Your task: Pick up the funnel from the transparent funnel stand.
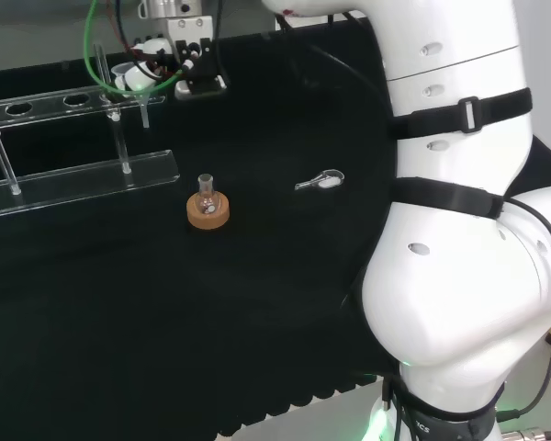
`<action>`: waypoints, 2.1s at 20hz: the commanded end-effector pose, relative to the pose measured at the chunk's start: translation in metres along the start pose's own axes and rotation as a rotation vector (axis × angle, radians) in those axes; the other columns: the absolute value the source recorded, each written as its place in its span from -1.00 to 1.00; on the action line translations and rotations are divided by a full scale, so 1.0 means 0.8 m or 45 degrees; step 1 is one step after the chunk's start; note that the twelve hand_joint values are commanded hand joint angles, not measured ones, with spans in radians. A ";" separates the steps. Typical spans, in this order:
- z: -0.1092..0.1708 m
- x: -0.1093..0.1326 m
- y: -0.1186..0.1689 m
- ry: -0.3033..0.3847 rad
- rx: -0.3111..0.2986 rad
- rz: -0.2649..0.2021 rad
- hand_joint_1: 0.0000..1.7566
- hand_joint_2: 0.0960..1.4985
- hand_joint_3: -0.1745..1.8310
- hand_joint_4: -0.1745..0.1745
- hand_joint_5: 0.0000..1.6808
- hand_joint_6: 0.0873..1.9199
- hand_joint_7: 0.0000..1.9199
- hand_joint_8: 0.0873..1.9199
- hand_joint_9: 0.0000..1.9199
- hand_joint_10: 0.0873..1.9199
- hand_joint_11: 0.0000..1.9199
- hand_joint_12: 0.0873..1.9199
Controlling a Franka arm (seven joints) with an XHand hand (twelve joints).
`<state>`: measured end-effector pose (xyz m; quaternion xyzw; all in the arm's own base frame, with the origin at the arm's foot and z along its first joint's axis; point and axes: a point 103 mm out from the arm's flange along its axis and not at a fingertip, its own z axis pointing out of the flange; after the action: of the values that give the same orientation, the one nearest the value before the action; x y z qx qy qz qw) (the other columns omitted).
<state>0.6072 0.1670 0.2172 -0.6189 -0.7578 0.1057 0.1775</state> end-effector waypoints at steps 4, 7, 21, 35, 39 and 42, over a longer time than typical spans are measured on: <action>-0.024 0.005 -0.017 -0.173 -0.125 0.031 -0.70 -0.05 -0.82 0.08 -1.00 -1.00 -0.97 -1.00 -0.81 -0.81 -0.86 0.50; -0.018 -0.020 -0.019 -0.162 -0.223 -0.005 -0.65 -0.03 -0.82 -0.14 -0.94 -1.00 -0.88 -0.60 -0.56 -0.24 -0.37 0.35; -0.001 -0.037 -0.010 -0.081 -0.187 -0.064 -0.54 0.00 -0.81 -0.51 -0.78 -1.00 -0.82 -0.01 -0.10 -0.13 0.29 0.05; -0.002 -0.010 0.000 -0.171 -0.390 -0.154 -0.45 0.04 -0.80 -0.89 -0.42 -0.85 -0.26 0.17 0.24 -0.04 0.53 0.09; -0.008 -0.004 -0.007 -0.280 -0.601 -0.202 -0.17 0.09 -0.78 -1.00 0.03 0.04 0.41 0.26 0.72 0.03 0.87 0.08; -0.012 -0.001 -0.012 -0.326 -0.682 -0.224 -0.07 0.08 -0.78 -1.00 0.29 0.11 0.61 0.26 0.87 0.05 0.97 0.09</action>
<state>0.6105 0.1540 0.2132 -0.5900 -0.8059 0.0305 0.0386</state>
